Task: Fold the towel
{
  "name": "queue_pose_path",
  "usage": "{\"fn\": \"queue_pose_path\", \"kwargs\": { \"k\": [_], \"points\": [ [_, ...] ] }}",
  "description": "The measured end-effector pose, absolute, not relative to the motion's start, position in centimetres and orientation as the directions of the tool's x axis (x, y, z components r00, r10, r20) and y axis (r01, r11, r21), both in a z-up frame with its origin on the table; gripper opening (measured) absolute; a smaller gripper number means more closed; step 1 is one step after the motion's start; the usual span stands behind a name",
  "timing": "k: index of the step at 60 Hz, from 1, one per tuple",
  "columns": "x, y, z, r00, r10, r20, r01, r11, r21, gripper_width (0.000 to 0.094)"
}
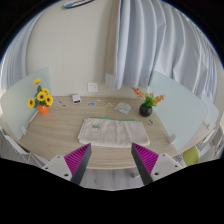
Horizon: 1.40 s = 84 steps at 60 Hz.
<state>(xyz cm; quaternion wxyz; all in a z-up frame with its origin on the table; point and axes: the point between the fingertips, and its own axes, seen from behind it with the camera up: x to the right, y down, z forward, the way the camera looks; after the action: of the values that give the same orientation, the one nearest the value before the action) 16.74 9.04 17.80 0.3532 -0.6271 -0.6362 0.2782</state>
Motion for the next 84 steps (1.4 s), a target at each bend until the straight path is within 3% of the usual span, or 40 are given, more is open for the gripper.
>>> {"fn": "queue_pose_path", "kwargs": {
  "k": [13,26,56,61,66,70,76,84],
  "points": [
    [13.7,-1.4,17.2,-0.048,0.996,0.077,0.555,0.09,-0.827,0.0853],
    [8.5,-5.9,13.6,-0.052,0.994,0.096,0.555,0.109,-0.824,0.0855],
    [-4.2,-4.4,-1.1,-0.03,0.989,0.142,0.658,0.127,-0.742,0.0817],
    [-4.6,-3.9,-1.2,-0.01,0.993,0.12,0.657,0.097,-0.748,0.0688],
    [-4.6,-4.1,-1.4,-0.034,0.989,0.142,0.669,0.128,-0.732,0.0473],
    [-4.6,-3.1,-1.4,-0.045,0.974,0.221,0.682,0.191,-0.706,0.0067],
    [-3.7,-3.3,-1.4,-0.055,0.961,0.273,0.703,0.231,-0.673,0.0035],
    [-2.2,-7.4,-0.4,-0.092,0.992,0.092,0.735,0.13,-0.665,0.0028]
  ]
}}
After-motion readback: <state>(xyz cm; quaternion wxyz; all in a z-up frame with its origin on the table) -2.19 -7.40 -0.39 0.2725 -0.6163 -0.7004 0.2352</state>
